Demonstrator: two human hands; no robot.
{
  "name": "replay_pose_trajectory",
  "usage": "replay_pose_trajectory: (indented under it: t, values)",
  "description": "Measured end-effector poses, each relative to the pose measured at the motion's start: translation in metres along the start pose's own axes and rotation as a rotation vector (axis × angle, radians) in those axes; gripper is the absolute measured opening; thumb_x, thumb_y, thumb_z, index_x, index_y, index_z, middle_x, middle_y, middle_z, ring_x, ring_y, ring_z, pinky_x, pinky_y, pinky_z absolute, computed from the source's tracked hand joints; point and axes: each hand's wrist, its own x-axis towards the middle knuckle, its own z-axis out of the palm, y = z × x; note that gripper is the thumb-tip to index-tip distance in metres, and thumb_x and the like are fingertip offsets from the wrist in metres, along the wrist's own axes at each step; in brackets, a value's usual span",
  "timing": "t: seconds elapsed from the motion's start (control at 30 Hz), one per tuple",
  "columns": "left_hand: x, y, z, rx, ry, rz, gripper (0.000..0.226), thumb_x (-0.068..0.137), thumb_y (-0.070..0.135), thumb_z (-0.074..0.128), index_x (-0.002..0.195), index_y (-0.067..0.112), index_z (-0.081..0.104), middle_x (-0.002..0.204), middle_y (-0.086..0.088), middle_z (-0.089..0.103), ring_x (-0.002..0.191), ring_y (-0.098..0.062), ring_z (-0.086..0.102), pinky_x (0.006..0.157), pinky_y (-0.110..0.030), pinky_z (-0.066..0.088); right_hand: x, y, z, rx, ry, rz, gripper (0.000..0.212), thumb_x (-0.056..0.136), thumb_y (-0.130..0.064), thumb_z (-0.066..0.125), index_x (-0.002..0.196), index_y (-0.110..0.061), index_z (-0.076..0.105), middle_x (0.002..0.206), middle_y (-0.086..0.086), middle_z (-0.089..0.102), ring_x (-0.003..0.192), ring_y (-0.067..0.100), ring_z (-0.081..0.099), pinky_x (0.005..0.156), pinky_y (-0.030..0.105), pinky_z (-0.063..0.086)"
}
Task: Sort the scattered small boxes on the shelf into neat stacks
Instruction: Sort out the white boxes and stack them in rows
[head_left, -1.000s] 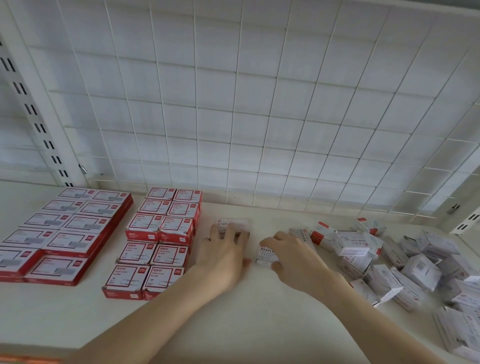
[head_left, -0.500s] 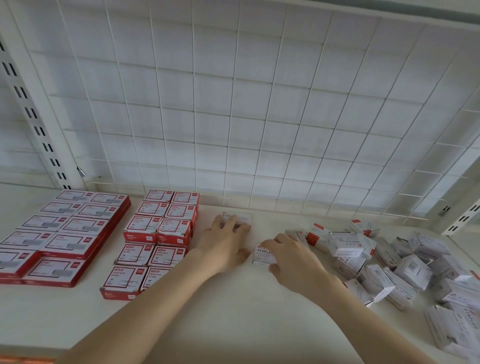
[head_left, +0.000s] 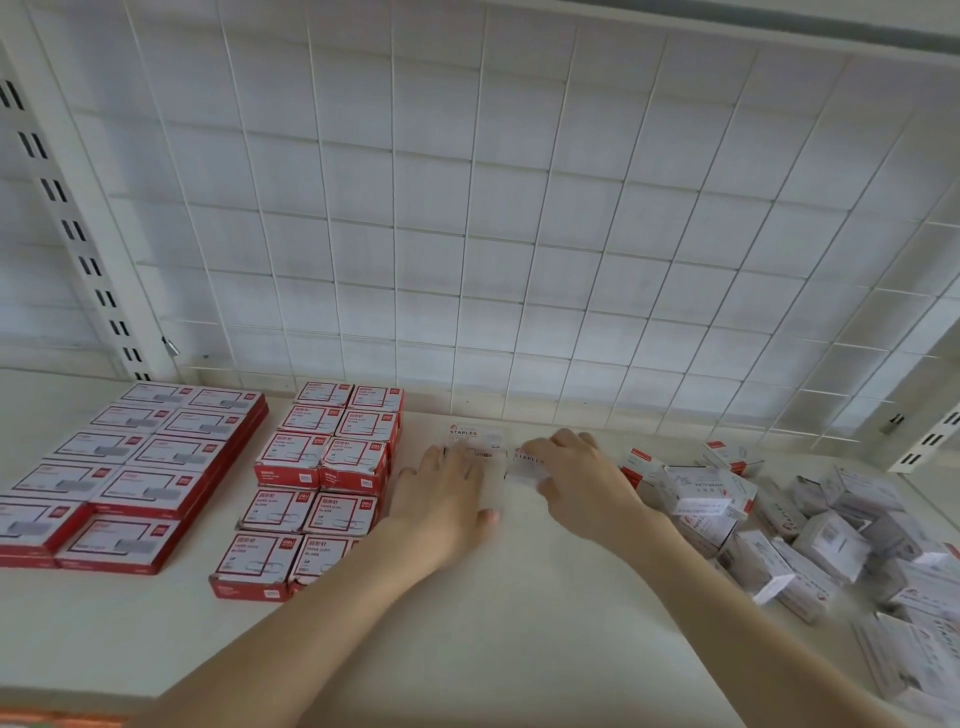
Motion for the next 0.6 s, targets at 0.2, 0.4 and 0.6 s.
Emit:
replay_pose_trajectory:
  t: [0.2, 0.4, 0.6]
  values:
    - [0.002, -0.001, 0.000, -0.009, -0.057, -0.019, 0.064, 0.095, 0.047, 0.033, 0.145, 0.011, 0.018, 0.155, -0.008, 0.005, 0.140, -0.027, 0.010, 0.105, -0.046, 0.027, 0.037, -0.011, -0.003, 0.096, 0.024, 0.010, 0.046, 0.088, -0.008, 0.047, 0.133, -0.017, 0.041, 0.125, 0.010, 0.045, 0.116, 0.029, 0.038, 0.097, 0.035, 0.037]
    - [-0.002, -0.002, -0.003, -0.002, -0.056, -0.019, 0.061, 0.095, 0.046, 0.034, 0.142, 0.009, 0.023, 0.150, -0.012, 0.016, 0.137, -0.029, 0.017, 0.102, -0.044, 0.030, 0.059, -0.023, 0.004, 0.128, 0.036, 0.016, 0.046, 0.087, -0.006, 0.046, 0.132, -0.016, 0.043, 0.124, 0.012, 0.045, 0.116, 0.030, 0.038, 0.096, 0.035, 0.037]
    - [-0.010, -0.002, -0.007, 0.025, -0.043, -0.019, 0.049, 0.095, 0.044, 0.035, 0.127, 0.007, 0.041, 0.131, -0.012, 0.040, 0.125, -0.028, 0.033, 0.095, -0.040, 0.035, 0.076, -0.034, 0.009, 0.140, -0.011, -0.004, 0.046, 0.087, -0.006, 0.046, 0.132, -0.015, 0.044, 0.126, 0.011, 0.044, 0.118, 0.029, 0.037, 0.100, 0.034, 0.034]
